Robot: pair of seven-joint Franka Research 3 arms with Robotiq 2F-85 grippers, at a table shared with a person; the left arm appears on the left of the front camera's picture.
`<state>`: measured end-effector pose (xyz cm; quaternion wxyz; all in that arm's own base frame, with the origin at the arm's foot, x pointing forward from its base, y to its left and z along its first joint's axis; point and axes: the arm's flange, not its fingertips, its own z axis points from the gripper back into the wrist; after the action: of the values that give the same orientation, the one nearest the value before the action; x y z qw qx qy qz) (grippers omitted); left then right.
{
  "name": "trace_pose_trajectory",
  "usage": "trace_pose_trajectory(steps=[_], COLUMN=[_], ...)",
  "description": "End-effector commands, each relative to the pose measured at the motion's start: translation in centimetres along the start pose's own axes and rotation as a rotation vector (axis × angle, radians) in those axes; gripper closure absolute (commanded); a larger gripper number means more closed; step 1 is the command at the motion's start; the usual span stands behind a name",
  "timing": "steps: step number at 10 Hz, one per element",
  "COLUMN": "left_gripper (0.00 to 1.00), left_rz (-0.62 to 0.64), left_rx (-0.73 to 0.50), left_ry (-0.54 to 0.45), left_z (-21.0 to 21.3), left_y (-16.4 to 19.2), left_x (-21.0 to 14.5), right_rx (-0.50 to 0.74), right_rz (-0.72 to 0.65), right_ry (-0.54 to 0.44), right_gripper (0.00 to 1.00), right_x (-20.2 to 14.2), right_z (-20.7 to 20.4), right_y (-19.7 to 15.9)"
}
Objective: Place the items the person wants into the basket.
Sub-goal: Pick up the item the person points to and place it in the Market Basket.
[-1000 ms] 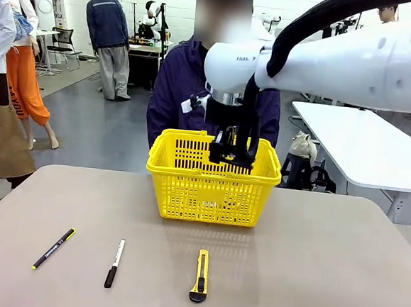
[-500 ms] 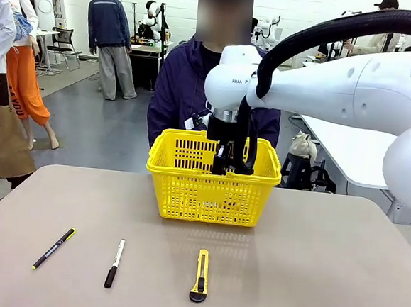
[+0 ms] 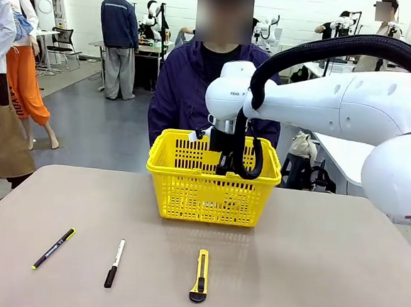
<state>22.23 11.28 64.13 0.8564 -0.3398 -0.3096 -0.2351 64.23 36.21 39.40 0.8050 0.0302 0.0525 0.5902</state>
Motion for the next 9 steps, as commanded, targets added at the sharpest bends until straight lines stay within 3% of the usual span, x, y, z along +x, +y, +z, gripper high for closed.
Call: trace_pose_trajectory(steps=[1,2,3,5,6,8,9], left_gripper=[0.0,0.0,0.0,0.0,0.0,0.0,0.0], left_rz=[-0.013,-0.013,-0.013,-0.013,-0.013,-0.013,-0.013], left_rx=[-0.013,-0.013,-0.013,-0.013,-0.013,-0.013,-0.013], left_ry=[-0.005,-0.005,-0.005,-0.005,-0.005,-0.005,-0.005], left_z=[0.14,0.14,0.14,0.14,0.14,0.14,0.14], left_y=[0.15,0.15,0.15,0.15,0.15,0.15,0.15], left_x=[-0.03,-0.03,-0.03,-0.03,-0.03,-0.03,-0.03], right_rx=[0.019,0.022,0.027,0.03,0.031,0.031,0.032], right_rz=[0.026,0.026,0.028,0.033,0.035,0.035,0.036], right_ry=[0.011,0.006,-0.003,-0.013,-0.015,-0.01,-0.009], right_gripper=[0.42,0.4,0.0,0.0,0.17,0.0,0.0], right_x=[1.05,1.03,0.99,0.98,0.97,0.96,0.96], right_z=[1.29,1.36,1.41,1.46,1.45,1.46,1.51], right_y=[-0.99,-0.98,-1.02,-1.05,-1.08,-1.09,-1.06])
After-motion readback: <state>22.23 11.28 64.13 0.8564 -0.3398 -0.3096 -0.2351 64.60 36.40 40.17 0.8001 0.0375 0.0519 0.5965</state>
